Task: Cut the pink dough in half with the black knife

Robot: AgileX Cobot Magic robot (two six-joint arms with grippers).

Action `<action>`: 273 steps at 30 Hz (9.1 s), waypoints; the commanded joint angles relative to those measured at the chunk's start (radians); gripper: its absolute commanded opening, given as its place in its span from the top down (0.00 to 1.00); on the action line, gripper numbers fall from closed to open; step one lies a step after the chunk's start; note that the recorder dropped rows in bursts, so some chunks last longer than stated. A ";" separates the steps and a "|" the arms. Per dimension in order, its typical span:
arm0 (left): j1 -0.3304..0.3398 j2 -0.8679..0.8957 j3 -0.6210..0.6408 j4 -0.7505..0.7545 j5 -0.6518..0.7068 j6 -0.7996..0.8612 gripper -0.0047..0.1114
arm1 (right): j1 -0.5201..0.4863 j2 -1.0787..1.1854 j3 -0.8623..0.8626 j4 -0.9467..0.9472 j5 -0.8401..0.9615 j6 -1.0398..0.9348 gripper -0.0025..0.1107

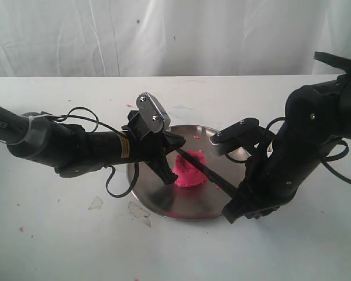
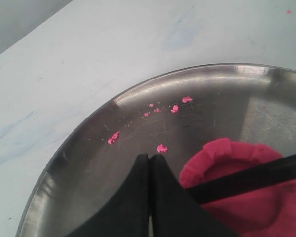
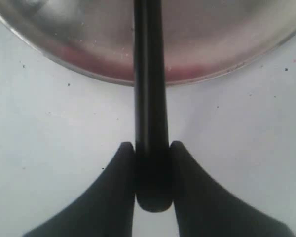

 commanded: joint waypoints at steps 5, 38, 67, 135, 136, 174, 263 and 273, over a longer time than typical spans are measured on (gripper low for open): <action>-0.003 0.005 -0.001 0.001 0.022 -0.001 0.96 | -0.001 0.026 -0.003 0.006 0.000 -0.008 0.98; -0.003 0.005 -0.001 0.001 0.065 0.004 0.96 | -0.001 0.036 -0.003 0.027 -0.002 -0.008 0.98; -0.003 0.005 -0.001 -0.088 0.106 0.004 0.96 | -0.001 0.059 -0.003 0.042 -0.011 -0.008 0.98; -0.003 0.053 -0.001 -0.074 0.069 0.003 0.96 | -0.001 0.080 -0.003 0.047 -0.073 -0.008 0.98; -0.003 0.053 -0.001 -0.074 0.069 0.003 0.96 | -0.001 0.080 -0.003 0.047 -0.073 -0.008 0.98; -0.003 0.082 -0.001 -0.081 0.095 0.030 0.96 | -0.001 0.084 -0.003 0.044 -0.086 -0.008 0.98; -0.001 -1.482 0.539 -0.153 0.941 -0.133 0.96 | -0.001 0.136 -0.003 0.062 0.025 -0.014 0.98; -0.001 -1.646 0.647 0.545 1.548 -0.969 0.96 | 0.001 0.133 -0.015 0.095 0.057 -0.074 0.98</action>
